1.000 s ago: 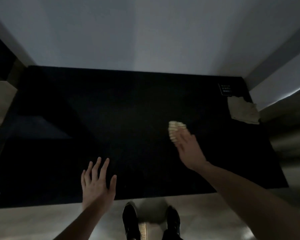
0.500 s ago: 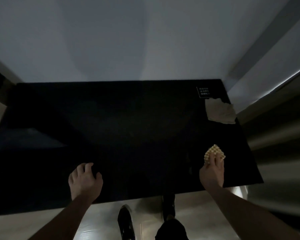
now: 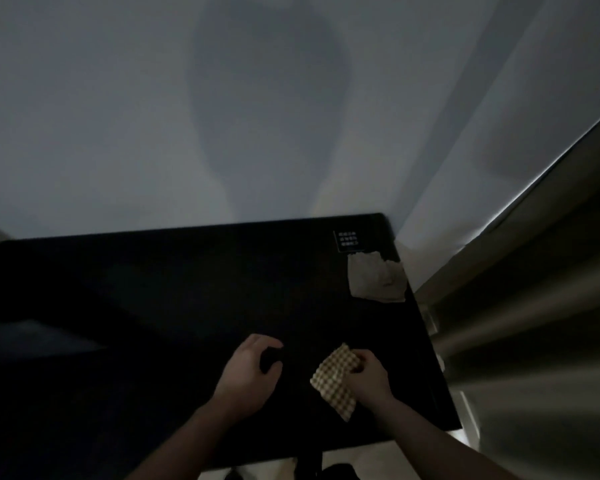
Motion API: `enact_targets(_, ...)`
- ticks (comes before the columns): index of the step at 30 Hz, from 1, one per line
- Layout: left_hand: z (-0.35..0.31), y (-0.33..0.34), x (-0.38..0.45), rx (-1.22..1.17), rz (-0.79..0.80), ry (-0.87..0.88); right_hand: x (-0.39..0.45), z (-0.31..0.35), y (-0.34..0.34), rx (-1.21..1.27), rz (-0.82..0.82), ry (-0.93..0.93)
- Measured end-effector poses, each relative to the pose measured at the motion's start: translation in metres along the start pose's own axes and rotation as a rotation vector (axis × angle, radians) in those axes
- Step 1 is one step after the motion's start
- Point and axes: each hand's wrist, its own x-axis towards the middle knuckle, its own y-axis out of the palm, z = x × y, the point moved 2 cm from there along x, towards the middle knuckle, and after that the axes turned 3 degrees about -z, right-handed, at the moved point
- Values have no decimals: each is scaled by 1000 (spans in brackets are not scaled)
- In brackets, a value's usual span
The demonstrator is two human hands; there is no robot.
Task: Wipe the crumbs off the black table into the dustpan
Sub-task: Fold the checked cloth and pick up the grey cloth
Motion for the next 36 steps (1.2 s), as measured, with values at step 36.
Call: enact_targets(36, -152, 51, 179, -476, 136, -222, 58, 129, -143, 436, 24, -137)
